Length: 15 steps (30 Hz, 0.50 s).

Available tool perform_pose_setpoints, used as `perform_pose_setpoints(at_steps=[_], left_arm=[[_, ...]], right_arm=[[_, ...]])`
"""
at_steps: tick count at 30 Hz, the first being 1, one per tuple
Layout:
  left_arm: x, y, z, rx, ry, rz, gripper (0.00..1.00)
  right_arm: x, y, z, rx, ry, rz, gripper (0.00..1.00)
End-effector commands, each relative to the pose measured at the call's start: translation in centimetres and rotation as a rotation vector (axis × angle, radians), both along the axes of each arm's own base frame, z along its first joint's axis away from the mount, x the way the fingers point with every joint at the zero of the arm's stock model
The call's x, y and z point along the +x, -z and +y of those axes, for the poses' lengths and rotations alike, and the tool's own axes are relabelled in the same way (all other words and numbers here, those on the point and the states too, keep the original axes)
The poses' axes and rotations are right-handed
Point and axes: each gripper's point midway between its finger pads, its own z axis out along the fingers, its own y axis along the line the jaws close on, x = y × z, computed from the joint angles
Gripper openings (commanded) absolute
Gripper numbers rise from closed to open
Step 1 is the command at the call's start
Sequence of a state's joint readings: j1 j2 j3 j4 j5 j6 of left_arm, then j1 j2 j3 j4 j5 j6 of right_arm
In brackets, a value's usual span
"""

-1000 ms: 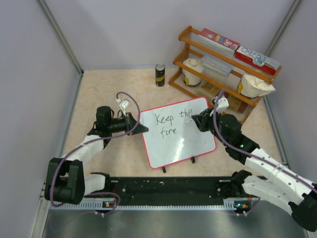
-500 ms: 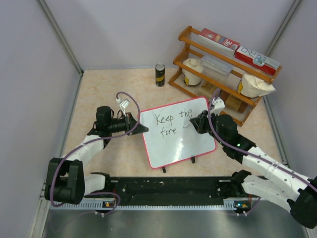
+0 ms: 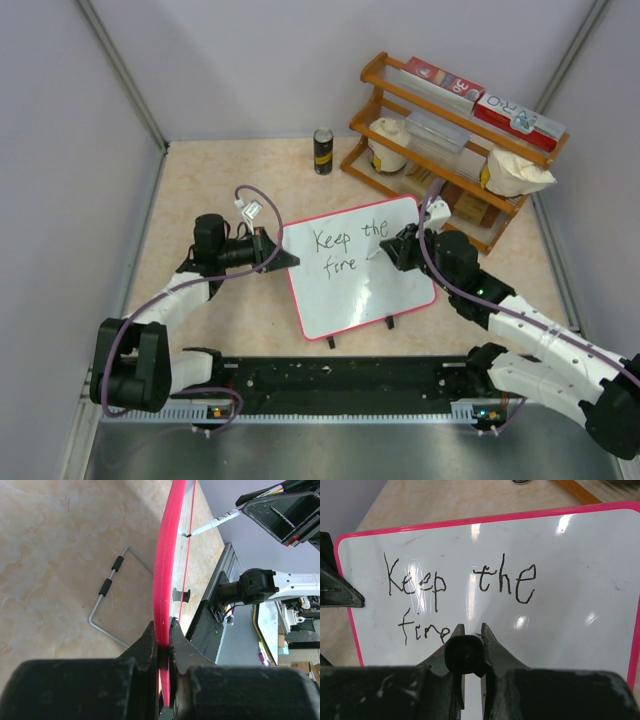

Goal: Write a sentence on the whiteboard

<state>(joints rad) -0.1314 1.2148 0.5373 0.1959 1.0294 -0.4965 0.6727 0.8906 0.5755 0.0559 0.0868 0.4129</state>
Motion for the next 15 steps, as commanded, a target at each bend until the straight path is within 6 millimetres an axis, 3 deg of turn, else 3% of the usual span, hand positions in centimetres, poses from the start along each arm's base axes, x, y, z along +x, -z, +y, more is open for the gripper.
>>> perform_pose_setpoints(at_steps=[1,10,15], left_arm=[[1.0,2.4,1.0,0.099,-0.060,-0.050,0.00],[0.9,2.4,1.0,0.099,-0.058,-0.049,0.00],[0.9,2.4,1.0,0.098,-0.061,-0.049,0.00]], right_arm=[[-0.6,1.1,-0.1,-0.011,-0.017,0.026,0.00],[-0.9,2.3,-1.2,-0.035,0.019,0.046,0.00],[-0.1,1.1,-1.5,-0.024,0.059,0.023,0.00]])
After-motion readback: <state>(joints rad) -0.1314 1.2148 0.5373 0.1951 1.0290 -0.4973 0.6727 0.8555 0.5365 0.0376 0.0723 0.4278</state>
